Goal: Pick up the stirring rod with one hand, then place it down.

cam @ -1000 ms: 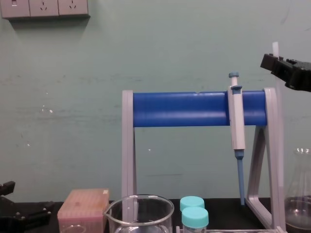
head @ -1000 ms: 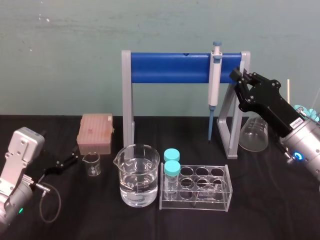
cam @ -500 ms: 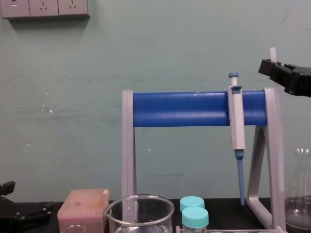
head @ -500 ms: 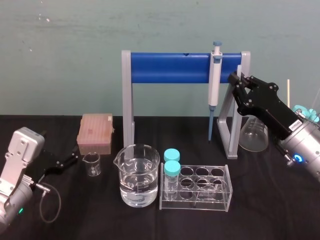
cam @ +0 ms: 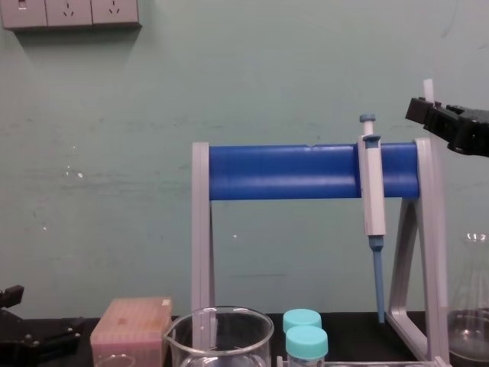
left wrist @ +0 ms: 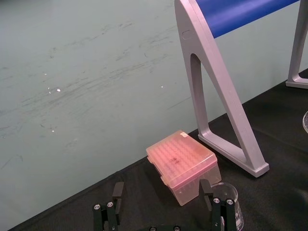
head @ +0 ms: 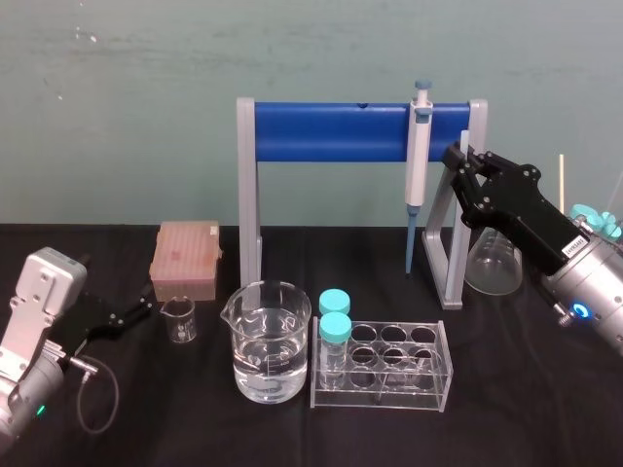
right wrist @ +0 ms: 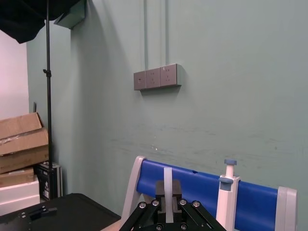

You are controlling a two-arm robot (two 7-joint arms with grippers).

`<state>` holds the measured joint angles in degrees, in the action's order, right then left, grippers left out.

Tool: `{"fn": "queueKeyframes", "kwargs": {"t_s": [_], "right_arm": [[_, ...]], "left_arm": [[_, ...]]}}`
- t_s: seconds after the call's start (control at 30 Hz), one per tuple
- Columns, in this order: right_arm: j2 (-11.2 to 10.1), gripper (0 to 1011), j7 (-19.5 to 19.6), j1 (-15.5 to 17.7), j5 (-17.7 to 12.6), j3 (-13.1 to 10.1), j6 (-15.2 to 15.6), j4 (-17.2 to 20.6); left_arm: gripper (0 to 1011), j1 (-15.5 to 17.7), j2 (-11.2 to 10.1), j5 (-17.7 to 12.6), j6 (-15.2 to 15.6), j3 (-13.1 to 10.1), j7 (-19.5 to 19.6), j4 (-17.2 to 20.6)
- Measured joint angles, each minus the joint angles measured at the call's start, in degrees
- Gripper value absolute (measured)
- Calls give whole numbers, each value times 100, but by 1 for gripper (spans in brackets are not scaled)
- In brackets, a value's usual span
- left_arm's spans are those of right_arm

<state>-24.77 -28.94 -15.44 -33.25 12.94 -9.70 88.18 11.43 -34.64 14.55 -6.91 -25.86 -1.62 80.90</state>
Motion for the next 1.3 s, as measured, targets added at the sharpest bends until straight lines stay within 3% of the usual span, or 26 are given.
{"fn": "queueKeyframes", "kwargs": {"t_s": [1.3], "right_arm": [[26, 71, -36, -130, 10, 92, 14, -203]], "left_arm": [[1000, 0, 0, 0, 0, 0, 0, 0]]}}
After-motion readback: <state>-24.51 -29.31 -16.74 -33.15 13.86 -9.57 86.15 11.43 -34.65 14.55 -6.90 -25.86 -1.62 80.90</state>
